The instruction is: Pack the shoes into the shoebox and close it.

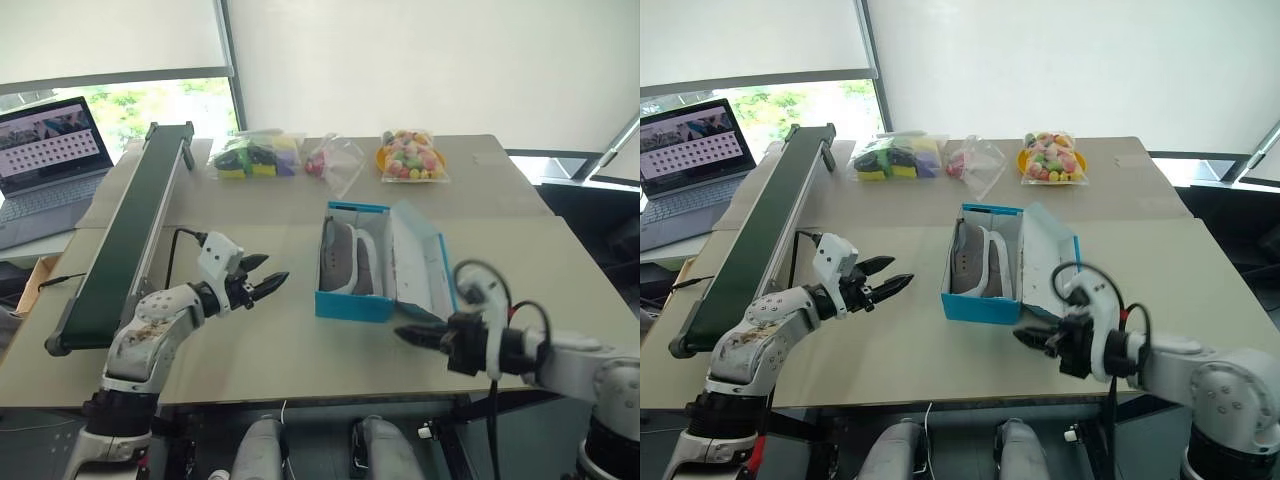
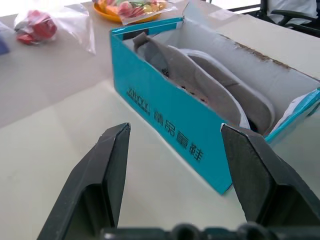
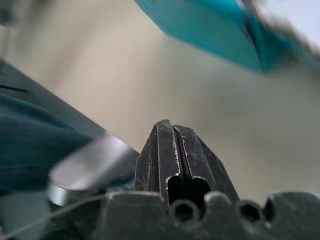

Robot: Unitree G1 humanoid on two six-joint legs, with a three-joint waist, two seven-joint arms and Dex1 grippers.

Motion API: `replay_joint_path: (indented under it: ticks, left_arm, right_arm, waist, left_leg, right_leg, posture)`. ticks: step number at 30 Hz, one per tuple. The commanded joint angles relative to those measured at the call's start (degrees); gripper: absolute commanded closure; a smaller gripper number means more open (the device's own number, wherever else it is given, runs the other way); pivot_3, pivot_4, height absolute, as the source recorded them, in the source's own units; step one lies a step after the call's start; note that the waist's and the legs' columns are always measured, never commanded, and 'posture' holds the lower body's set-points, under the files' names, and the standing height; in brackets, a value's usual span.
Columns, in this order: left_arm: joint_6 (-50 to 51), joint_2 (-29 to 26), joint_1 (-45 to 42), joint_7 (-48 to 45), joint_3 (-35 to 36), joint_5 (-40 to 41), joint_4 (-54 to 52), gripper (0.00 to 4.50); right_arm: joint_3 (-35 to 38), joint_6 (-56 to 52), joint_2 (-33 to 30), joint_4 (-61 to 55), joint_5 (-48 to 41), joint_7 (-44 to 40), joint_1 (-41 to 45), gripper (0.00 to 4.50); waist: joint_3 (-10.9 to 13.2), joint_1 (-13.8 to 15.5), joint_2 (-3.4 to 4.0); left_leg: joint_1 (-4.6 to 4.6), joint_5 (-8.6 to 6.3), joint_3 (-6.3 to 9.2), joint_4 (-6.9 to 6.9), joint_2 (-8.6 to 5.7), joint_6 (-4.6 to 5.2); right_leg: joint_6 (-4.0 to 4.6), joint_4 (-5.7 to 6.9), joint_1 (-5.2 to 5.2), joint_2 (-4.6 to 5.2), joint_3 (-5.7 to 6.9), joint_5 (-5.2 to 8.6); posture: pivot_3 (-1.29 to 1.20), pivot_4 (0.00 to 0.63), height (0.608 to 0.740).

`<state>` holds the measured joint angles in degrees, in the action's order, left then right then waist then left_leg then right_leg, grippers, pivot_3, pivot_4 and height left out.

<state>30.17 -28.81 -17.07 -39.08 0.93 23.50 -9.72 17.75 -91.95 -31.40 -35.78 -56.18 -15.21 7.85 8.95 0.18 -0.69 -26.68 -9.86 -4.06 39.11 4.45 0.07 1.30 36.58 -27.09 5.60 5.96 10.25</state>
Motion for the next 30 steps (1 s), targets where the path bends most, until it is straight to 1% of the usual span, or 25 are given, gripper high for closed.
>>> replay_joint_path:
  ticks: [1, 3, 7, 12, 13, 16, 19, 22, 24, 27, 30]
  left_arm:
    - [-1.3, 0.1, -1.3, -1.0, -0.3, -0.4, 0.5, 1.44]
    - [-1.3, 0.1, -1.9, -1.2, -0.4, -0.6, 0.9, 1.44]
    - [-1.1, 0.1, -2.3, -1.4, -0.4, -0.8, 1.1, 1.44]
    - [-0.9, 0.1, -2.8, -1.5, -0.4, -0.9, 1.1, 1.44]
    - [-0.9, 0.1, -2.9, -1.6, -0.4, -1.0, 1.1, 1.44]
    - [-0.8, 0.0, -3.1, -1.8, -0.6, -1.1, 1.2, 1.44]
    - [-0.7, 0.1, -3.3, -1.9, -0.7, -1.1, 1.2, 1.44]
    - [-0.6, 0.1, -3.4, -2.0, -0.8, -1.2, 1.0, 1.44]
    - [-0.5, 0.1, -3.5, -2.0, -0.9, -1.2, 0.9, 1.44]
    - [-0.4, 0.0, -3.5, -2.0, -0.9, -1.3, 0.8, 1.44]
    - [-0.3, -0.2, -3.9, -1.8, -0.6, -1.3, 0.9, 1.44]
  right_arm:
    - [-1.8, 4.5, 3.4, 4.1, 9.5, 8.0, 0.4, 4.45]
    - [-2.0, 8.1, 6.1, 7.3, 14.9, 12.3, 0.6, 4.45]
    - [0.4, 14.2, 13.8, 12.5, 22.9, 19.6, 1.4, 4.45]
    - [5.8, 20.2, 23.2, 17.0, 27.0, 25.8, 4.5, 4.45]
    - [8.4, 23.4, 26.0, 18.5, 27.1, 27.9, 6.0, 4.45]
    - [16.3, 34.3, 33.4, 22.7, 25.7, 32.5, 10.0, 4.45]
    - [21.2, 44.0, 37.6, 26.2, 23.7, 34.4, 12.7, 4.45]
    - [26.0, 51.8, 41.1, 30.6, 17.0, 33.7, 16.2, 4.45]
    - [28.6, 56.9, 42.2, 34.1, 11.9, 33.5, 18.6, 4.45]
    - [30.6, 60.9, 42.9, 37.6, 1.8, 32.0, 21.6, 4.45]
    - [28.0, 61.9, 41.1, 39.1, -1.4, 30.6, 22.2, 4.45]
  waist:
    - [0.1, 0.1, -0.06]
    - [0.1, 0.4, -0.09]
    - [0.2, 0.5, -0.12]
    - [0.2, 0.2, -0.16]
    - [0.2, 0.2, -0.16]
    - [0.3, 0.3, -0.08]
    - [0.4, 0.4, 0.09]
    - [0.4, 0.4, 0.17]
    - [0.5, 0.3, 0.19]
    - [0.5, 0.1, 0.19]
    - [0.5, -0.2, 0.20]
  left_leg:
    - [0.01, 0.00, 0.02, -0.08, -0.05, 0.00]
    - [0.01, 0.00, 0.04, -0.14, -0.07, 0.00]
    - [-0.06, 0.01, 0.01, -0.19, -0.11, 0.01]
    - [-0.06, 0.02, -0.03, -0.19, -0.08, 0.03]
    - [-0.06, 0.02, -0.01, -0.19, -0.09, 0.03]
    - [-0.06, 0.01, 0.01, -0.18, -0.08, 0.02]
    - [-0.10, 0.01, 0.04, -0.23, -0.02, 0.01]
    - [-0.20, 0.02, 0.02, -0.23, -0.04, 0.02]
    - [-0.20, 0.03, 0.01, -0.22, -0.11, 0.04]
    - [-0.20, 0.12, -0.14, -0.24, -0.18, 0.19]
    - [-0.19, 0.30, -0.13, -0.34, -0.18, 0.53]
  right_leg:
    - [-0.01, -0.04, -0.01, -0.02, 0.00, -0.01]
    - [-0.02, -0.05, -0.02, -0.06, 0.01, -0.01]
    - [-0.06, -0.04, -0.05, -0.11, 0.00, -0.04]
    - [-0.10, -0.04, -0.04, -0.17, -0.06, -0.06]
    - [-0.12, -0.05, -0.04, -0.17, -0.06, -0.07]
    - [-0.13, -0.08, -0.06, -0.18, -0.06, -0.08]
    - [-0.17, -0.31, -0.03, -0.29, 0.00, -0.10]
    - [-0.18, -0.36, -0.03, -0.31, -0.01, -0.11]
    - [-0.27, -0.34, -0.04, -0.30, -0.17, -0.17]
    - [-0.35, -0.28, -0.02, -0.38, -0.31, -0.21]
    - [-0.58, -0.22, -0.04, -0.44, -0.35, -0.35]
  posture:
    - [0.00, 0.150, 0.681]
    - [0.00, 0.150, 0.681]
    - [0.00, 0.150, 0.681]
    - [0.00, 0.150, 0.681]
    - [0.00, 0.150, 0.681]
    - [0.00, 0.150, 0.681]
    - [0.00, 0.150, 0.681]
    - [0.00, 0.150, 0.681]
    - [0.00, 0.150, 0.681]
    - [0.00, 0.150, 0.681]
    - [0.00, 0.150, 0.681]
